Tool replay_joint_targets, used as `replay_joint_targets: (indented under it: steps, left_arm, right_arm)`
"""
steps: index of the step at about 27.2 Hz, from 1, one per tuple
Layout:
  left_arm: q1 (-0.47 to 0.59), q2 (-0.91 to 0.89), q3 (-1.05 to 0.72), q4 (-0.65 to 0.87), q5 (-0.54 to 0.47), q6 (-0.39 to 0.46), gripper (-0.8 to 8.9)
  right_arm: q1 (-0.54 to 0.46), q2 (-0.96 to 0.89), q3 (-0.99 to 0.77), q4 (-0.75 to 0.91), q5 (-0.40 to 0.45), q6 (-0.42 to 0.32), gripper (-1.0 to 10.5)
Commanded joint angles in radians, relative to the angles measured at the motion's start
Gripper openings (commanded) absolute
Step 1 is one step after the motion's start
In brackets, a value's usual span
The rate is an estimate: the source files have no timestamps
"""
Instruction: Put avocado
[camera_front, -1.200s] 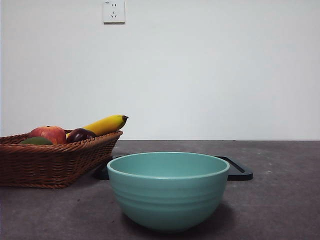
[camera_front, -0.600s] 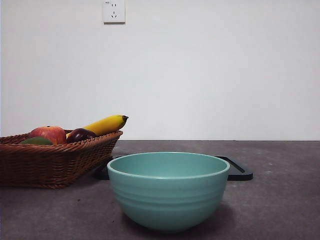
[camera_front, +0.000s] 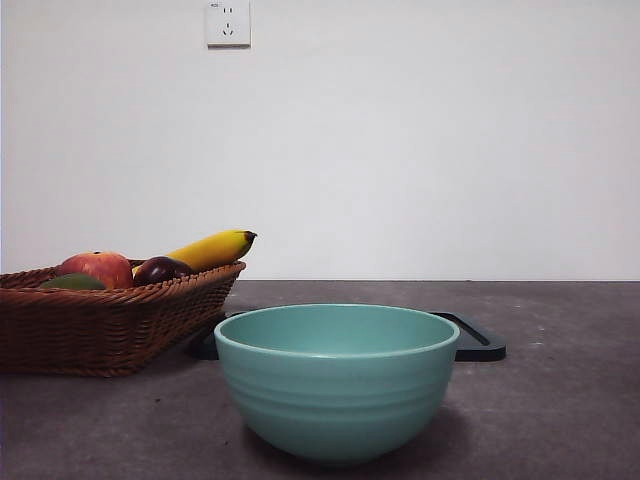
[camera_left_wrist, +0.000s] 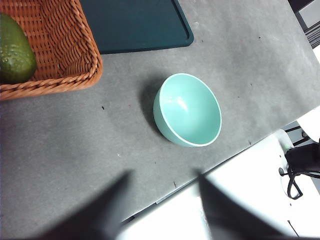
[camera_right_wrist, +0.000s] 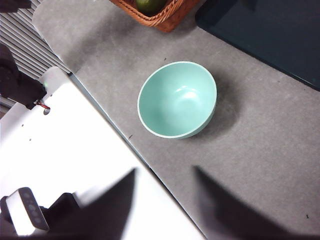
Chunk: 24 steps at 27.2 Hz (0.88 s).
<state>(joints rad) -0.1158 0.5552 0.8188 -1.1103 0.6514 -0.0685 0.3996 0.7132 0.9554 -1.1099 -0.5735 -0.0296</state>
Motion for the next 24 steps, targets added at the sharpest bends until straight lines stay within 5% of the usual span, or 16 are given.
replay_joint_targets:
  steps: [1, 11, 24]
  left_arm:
    - [-0.003, 0.006, 0.023, 0.016, -0.001, 0.004, 3.95]
    - [-0.003, 0.070, 0.043, 0.123, -0.116, -0.050, 4.00]
    - [-0.053, 0.467, 0.200, 0.256, -0.375, -0.018, 3.96]
  right_arm:
    - [0.007, 0.006, 0.018, 0.014, -0.002, -0.003, 4.1]
    - [0.007, 0.016, 0.018, 0.025, -0.001, -0.002, 4.1]
    - [0.007, 0.018, 0.018, 0.032, 0.001, -0.001, 4.1]
